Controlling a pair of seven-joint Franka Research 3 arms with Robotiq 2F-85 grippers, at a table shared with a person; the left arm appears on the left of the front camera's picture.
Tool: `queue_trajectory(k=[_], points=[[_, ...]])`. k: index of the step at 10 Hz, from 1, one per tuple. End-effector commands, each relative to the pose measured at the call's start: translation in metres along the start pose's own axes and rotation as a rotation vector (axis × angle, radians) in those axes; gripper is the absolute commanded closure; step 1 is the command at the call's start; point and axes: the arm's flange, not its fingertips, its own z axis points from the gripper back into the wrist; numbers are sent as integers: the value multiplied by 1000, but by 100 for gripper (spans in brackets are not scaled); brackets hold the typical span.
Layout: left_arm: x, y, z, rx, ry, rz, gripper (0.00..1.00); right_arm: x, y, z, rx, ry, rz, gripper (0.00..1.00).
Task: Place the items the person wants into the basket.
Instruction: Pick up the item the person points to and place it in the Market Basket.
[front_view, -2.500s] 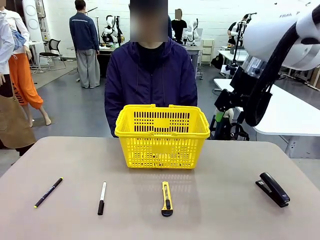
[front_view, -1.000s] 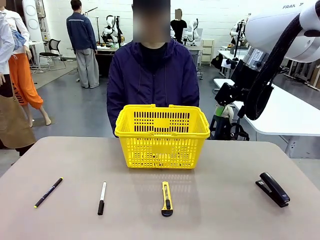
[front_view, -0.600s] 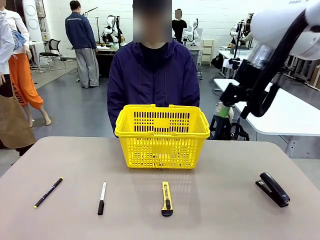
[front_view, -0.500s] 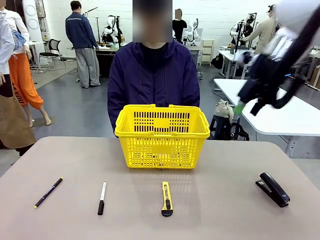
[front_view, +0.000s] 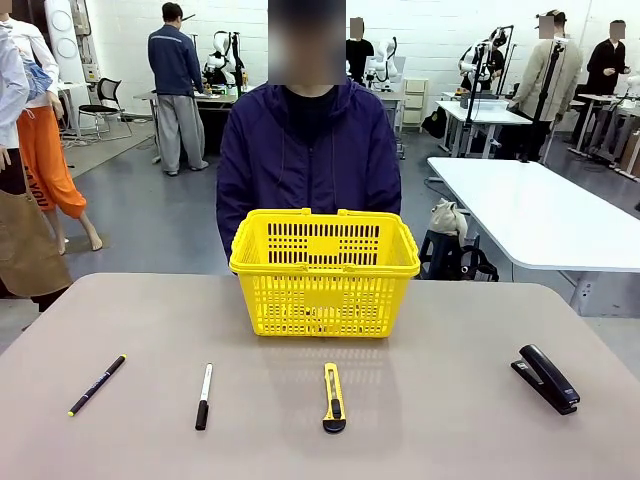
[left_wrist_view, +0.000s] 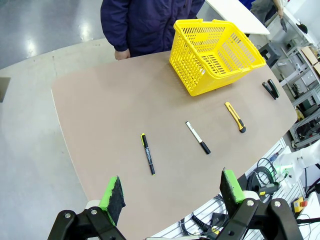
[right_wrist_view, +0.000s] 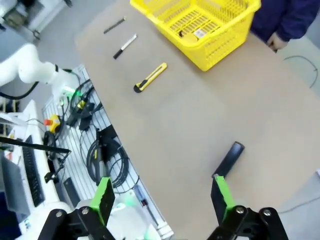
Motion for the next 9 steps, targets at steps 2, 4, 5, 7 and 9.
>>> queue_trajectory(k=[2, 4, 5, 7, 9], points=[[0, -1, 0, -13, -3, -6, 0, -40, -25, -16, -41, -209, -36, 0], [0, -1, 0, -13, -3, -6, 0, -62, -24, -22, -44, -233, 2, 0], [0, -1, 0, -13, -3, -6, 0, -69, -23, -21, -40, -247, 5, 0], [0, -1, 0, -13, -3, -6, 0, -77, -20, -22, -52, -249, 26, 0], [0, -1, 0, -13, -3, -6, 0, -74, -26, -16, -39, -226, -3, 0]])
